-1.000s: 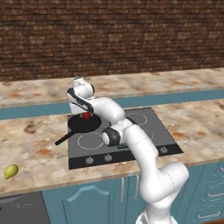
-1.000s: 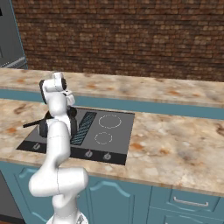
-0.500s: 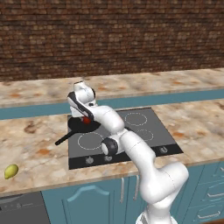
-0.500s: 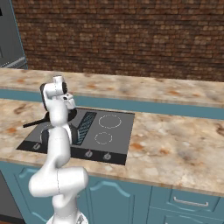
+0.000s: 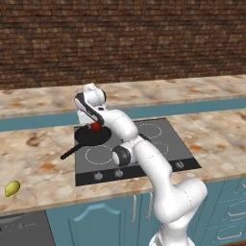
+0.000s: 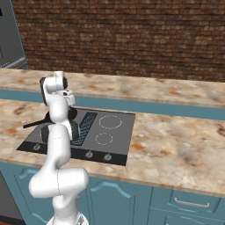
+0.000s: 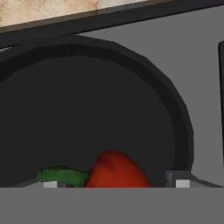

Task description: Put the lemon and bell pepper in the pan. Then turn on the rear left burner and set the heat to medium.

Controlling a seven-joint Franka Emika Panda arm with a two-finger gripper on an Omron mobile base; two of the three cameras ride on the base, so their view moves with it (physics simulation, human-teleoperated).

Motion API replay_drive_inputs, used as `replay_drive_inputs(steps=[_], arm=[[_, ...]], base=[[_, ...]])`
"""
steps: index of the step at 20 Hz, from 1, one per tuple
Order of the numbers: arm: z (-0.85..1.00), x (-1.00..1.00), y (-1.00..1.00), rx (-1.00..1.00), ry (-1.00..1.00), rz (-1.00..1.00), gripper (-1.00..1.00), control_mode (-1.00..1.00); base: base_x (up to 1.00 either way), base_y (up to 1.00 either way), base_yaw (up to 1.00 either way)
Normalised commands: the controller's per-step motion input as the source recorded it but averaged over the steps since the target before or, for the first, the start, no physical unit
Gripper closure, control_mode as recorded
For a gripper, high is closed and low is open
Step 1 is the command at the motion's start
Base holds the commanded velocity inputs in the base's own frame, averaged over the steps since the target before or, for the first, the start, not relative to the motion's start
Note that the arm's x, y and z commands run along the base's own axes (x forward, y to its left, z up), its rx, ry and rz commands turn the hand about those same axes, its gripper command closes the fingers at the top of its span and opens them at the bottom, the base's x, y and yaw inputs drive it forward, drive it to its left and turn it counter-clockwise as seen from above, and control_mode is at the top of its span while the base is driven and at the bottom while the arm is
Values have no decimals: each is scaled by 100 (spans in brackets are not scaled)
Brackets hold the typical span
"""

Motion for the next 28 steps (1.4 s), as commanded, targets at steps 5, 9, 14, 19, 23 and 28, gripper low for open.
replay_drive_inputs(steps=[5, 9, 14, 19, 23, 28], arm=[[-4, 0, 0, 0, -2, 0, -100, -100], [-1, 8, 0, 40, -6, -1, -100, -100], [5, 4, 1, 14, 0, 5, -100, -100], [34, -5, 22, 1, 9, 2, -100, -100], [48, -81, 65, -5, 4, 11, -100, -100], [60, -100, 12, -10, -8, 13, -100, -100]], base=[[0, 0, 0], [0, 0, 0], [0, 0, 0], [0, 0, 0], [0, 0, 0], [0, 0, 0]])
